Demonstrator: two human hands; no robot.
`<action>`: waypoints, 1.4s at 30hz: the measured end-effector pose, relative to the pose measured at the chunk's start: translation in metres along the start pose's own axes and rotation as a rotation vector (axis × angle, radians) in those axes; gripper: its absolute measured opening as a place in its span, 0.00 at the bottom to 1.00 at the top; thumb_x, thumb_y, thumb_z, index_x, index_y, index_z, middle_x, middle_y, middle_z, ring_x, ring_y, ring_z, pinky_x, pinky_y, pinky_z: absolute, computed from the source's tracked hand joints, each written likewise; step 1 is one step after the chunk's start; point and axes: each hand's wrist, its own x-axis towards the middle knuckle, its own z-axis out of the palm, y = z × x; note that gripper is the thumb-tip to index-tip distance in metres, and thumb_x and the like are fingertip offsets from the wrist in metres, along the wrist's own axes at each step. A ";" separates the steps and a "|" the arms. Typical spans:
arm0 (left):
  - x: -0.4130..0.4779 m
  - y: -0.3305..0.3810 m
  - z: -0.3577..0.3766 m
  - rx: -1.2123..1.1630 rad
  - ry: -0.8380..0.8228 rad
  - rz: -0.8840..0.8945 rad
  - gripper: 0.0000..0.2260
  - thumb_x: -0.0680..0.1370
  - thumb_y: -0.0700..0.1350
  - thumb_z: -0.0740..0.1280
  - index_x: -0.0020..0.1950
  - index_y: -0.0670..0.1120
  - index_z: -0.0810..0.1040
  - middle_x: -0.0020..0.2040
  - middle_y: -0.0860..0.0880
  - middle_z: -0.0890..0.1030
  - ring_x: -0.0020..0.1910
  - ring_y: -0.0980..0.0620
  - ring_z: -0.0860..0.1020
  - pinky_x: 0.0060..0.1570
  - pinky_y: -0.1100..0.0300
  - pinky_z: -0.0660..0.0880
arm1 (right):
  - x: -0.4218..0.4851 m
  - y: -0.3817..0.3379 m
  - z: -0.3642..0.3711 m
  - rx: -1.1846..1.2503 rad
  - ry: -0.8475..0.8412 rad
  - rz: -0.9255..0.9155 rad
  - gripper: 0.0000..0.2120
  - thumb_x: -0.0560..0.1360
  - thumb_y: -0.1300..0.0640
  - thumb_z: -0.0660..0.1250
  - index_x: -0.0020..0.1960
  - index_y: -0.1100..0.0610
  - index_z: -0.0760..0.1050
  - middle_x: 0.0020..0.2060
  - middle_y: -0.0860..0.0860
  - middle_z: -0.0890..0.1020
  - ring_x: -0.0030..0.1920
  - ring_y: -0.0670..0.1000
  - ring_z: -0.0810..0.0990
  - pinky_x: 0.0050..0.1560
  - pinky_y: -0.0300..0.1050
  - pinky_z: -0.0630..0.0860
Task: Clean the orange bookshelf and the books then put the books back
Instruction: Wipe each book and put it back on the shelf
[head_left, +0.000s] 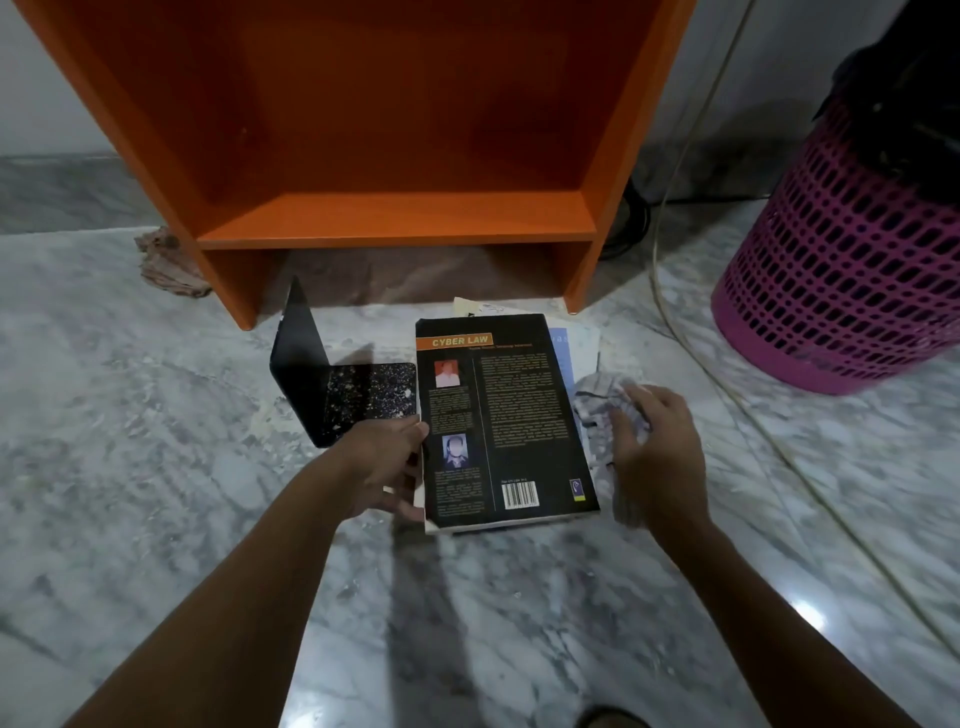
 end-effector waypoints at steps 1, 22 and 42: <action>0.000 0.000 0.000 0.004 -0.001 -0.001 0.13 0.84 0.48 0.57 0.62 0.48 0.79 0.45 0.40 0.80 0.42 0.41 0.81 0.32 0.49 0.80 | 0.000 -0.004 0.000 -0.003 0.021 -0.027 0.17 0.77 0.62 0.67 0.65 0.60 0.75 0.59 0.57 0.77 0.58 0.56 0.77 0.58 0.46 0.74; -0.009 0.006 0.003 -0.023 0.022 -0.024 0.10 0.84 0.48 0.59 0.56 0.47 0.79 0.46 0.41 0.78 0.42 0.43 0.78 0.32 0.46 0.82 | 0.051 -0.124 0.063 -0.249 -0.387 -0.660 0.13 0.81 0.52 0.58 0.61 0.48 0.78 0.64 0.52 0.76 0.60 0.53 0.74 0.58 0.46 0.76; 0.014 0.023 0.008 -0.003 0.311 0.100 0.08 0.77 0.49 0.70 0.45 0.45 0.77 0.46 0.42 0.84 0.42 0.46 0.80 0.47 0.52 0.79 | 0.040 -0.043 0.067 -0.044 -0.066 0.000 0.17 0.79 0.51 0.63 0.67 0.48 0.73 0.65 0.50 0.74 0.67 0.55 0.72 0.68 0.59 0.70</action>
